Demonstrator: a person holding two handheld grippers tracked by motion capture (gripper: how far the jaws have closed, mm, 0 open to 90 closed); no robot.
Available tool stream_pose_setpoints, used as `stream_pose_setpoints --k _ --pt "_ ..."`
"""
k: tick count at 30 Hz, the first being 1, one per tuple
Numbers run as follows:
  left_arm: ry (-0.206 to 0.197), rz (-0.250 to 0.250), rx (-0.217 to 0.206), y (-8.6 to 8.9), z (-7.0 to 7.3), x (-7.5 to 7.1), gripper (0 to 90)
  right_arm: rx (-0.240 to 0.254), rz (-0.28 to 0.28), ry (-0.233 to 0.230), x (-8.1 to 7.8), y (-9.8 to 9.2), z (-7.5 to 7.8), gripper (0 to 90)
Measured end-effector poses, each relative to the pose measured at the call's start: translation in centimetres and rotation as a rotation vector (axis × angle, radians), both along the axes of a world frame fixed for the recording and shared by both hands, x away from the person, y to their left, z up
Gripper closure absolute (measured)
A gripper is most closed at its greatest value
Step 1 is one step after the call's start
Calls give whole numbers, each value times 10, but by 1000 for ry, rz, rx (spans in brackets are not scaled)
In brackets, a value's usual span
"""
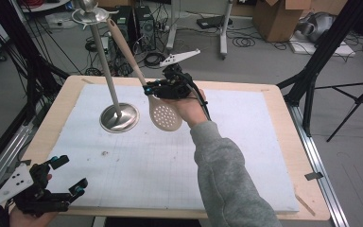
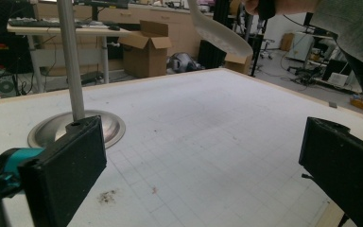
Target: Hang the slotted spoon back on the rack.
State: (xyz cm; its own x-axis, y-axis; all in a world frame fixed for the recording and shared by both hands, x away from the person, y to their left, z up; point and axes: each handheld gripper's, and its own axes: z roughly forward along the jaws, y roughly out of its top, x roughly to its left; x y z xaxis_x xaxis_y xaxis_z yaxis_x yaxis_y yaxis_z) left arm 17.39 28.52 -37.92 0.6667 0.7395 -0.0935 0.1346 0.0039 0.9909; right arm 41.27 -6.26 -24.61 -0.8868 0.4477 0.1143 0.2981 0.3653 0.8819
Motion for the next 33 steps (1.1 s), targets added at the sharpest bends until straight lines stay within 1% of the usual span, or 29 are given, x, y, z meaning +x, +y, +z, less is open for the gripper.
stream_pose_setpoints --k 2,7,9,11,14,17,19,20,23,26,29,33 --pt "-1 0 -5 -1 0 0 18 0 0 3 1 3 -2 785" --pt "4 -8 3 -3 -1 2 18 1 -3 10 3 10 -6 786" --pt "5 -10 4 -4 -1 2 18 3 4 5 6 13 -8 786" --pt "6 -12 8 -4 -2 2 18 2 0 7 6 15 -9 786" --pt "9 -11 1 -5 -2 2 18 1 0 5 7 16 -10 786" --pt "10 -13 9 -5 -2 2 18 -1 -1 0 9 19 -11 786" --pt "9 -13 7 -6 -2 2 18 -1 3 -1 9 19 -12 786" --pt "9 -13 9 -6 -2 2 18 0 3 1 10 20 -13 786" --pt "10 -5 34 -7 -3 2 18 4 8 -1 12 23 -15 786" --pt "13 -9 36 -7 -4 3 18 5 8 -4 13 27 -17 786" --pt "15 -9 31 -7 -4 3 18 -2 -4 -21 14 30 -19 785" --pt "14 -8 32 -7 -4 2 18 -1 -3 -28 16 32 -20 785"
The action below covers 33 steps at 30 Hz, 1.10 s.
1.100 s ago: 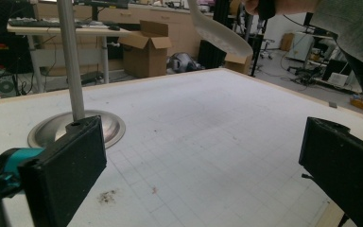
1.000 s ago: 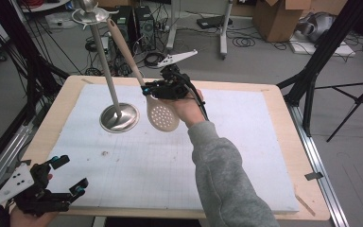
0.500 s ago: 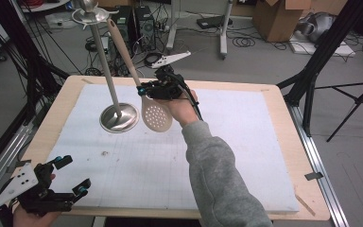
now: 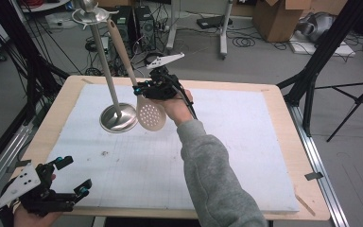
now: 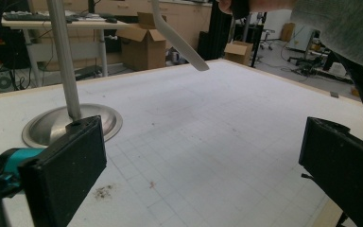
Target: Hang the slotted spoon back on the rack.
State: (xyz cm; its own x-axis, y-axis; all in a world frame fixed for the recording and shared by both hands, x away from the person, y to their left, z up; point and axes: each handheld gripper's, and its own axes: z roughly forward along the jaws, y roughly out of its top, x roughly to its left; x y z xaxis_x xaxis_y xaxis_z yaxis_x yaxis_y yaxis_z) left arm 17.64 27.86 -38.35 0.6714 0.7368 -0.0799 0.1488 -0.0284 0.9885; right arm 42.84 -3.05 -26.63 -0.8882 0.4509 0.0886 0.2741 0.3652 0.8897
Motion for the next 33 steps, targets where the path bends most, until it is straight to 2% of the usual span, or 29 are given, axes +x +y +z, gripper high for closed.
stream_pose_setpoints --k 6,14,27,29,31,33 --pt "6 2 3 0 -2 0 18 11 8 6 3 4 -3 784" --pt "10 14 -3 4 -3 -2 18 26 22 19 9 19 -9 782" --pt "13 18 -4 2 -4 -3 18 42 11 40 9 25 -11 773" --pt "14 13 2 1 -5 -2 18 48 7 47 10 25 -12 756" --pt "15 11 4 0 -5 -2 18 34 -5 52 10 25 -13 662" --pt "17 12 4 0 -6 -2 18 25 -12 48 9 23 -13 624"
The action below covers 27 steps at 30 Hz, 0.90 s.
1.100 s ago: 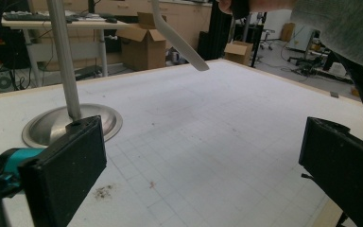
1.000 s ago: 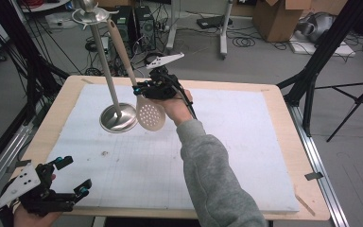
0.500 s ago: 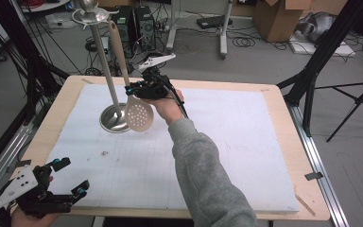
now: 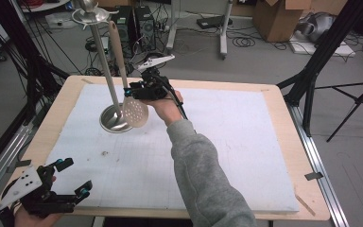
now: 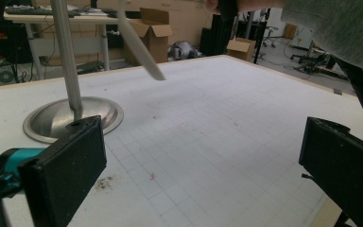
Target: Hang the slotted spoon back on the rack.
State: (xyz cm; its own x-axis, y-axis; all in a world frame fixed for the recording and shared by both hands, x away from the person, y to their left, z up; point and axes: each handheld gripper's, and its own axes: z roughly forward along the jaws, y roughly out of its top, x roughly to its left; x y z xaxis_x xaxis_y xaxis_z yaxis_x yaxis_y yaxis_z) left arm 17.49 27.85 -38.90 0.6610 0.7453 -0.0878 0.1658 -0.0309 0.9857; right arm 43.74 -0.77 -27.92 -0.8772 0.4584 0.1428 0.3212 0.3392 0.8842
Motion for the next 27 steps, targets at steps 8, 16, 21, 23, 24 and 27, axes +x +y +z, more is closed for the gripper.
stream_pose_setpoints --k 8,16,21,23,24,27 --pt "5 -8 2 -5 -1 3 18 31 -23 -15 -5 -16 -1 457" --pt "11 -28 -7 -10 -2 10 18 46 -8 -46 -13 -31 2 293" --pt "15 -38 -4 -14 -3 15 18 64 -9 -54 -18 -37 4 151" --pt "15 -38 -5 -15 -3 17 18 62 -8 -61 -20 -41 3 150" --pt "11 -38 -5 -14 -2 18 18 64 -9 -65 -21 -43 2 147" --pt "6 -34 -14 -13 -2 20 18 61 -11 -62 -23 -50 -1 143"
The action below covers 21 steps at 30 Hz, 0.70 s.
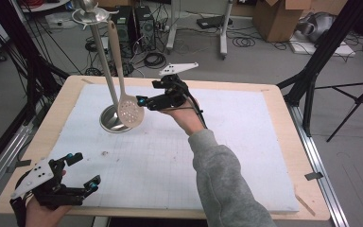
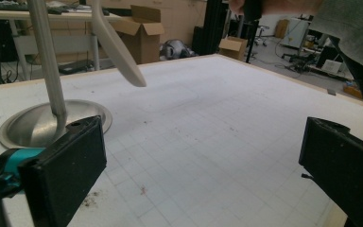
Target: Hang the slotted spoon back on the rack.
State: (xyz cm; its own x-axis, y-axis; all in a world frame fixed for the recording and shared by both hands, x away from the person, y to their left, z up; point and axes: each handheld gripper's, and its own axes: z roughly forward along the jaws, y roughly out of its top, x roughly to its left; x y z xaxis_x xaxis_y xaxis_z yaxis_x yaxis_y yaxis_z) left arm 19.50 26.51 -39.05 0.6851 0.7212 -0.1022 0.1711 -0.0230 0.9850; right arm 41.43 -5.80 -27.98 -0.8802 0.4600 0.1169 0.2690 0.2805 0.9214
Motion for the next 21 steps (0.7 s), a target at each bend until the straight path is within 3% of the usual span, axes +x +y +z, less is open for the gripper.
stream_pose_setpoints --k 10,13,15,21 --pt "-11 -4 -24 1 3 17 18 -15 -23 5 -10 -27 -1 143" --pt "-13 -9 -23 -2 5 25 18 -25 -24 8 -14 -31 -2 143" --pt "-16 3 2 -4 4 31 18 -33 -24 10 -17 -35 -2 143" --pt "-3 -6 19 -13 3 46 18 -106 -25 -21 -29 -48 0 142"
